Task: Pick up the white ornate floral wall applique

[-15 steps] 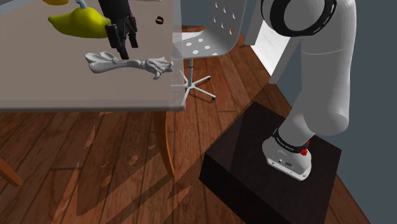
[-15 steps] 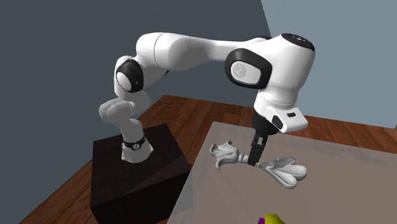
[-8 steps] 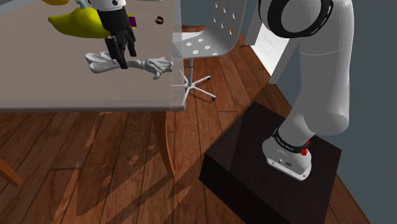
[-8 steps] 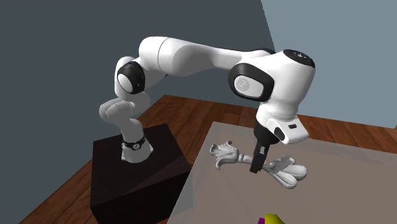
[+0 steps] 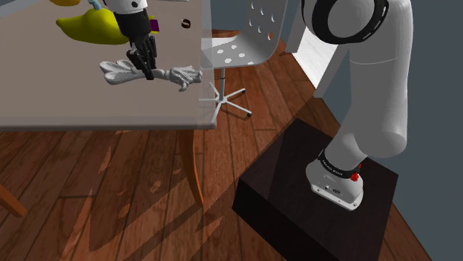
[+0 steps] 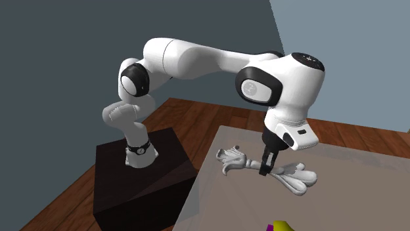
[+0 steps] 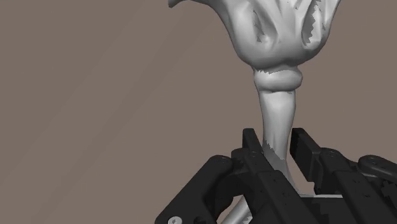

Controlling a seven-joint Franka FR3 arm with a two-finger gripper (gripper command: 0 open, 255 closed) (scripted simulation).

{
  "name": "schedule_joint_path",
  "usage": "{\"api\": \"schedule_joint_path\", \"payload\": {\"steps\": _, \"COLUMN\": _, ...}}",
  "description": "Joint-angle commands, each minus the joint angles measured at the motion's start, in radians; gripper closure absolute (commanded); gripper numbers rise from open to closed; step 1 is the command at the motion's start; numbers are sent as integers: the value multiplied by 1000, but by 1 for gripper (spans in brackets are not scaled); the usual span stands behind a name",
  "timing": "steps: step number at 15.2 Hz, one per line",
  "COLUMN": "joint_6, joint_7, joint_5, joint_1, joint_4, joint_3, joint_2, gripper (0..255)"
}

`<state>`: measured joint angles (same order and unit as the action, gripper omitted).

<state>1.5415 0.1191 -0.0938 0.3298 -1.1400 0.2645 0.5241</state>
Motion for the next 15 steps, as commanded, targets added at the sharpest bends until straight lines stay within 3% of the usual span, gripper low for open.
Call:
{"api": "schedule_joint_path", "payload": {"steps": 1, "joint_6": 0, "joint_7": 1, "joint_5": 2, "joint_1": 2, "joint_4": -3, "joint_3": 2, "joint_2": 5, "gripper": 255}}
{"api": "schedule_joint_path", "payload": {"steps": 6, "joint_6": -29, "joint_7": 0, "joint_5": 1, "joint_1": 5, "joint_4": 30, "joint_3": 2, "joint_2": 9, "gripper": 255}}
{"api": "schedule_joint_path", "payload": {"steps": 15, "joint_6": -195, "joint_7": -1, "joint_5": -13, "joint_1": 35, "joint_4": 264, "joint_3": -1, "joint_2": 75, "gripper": 255}}
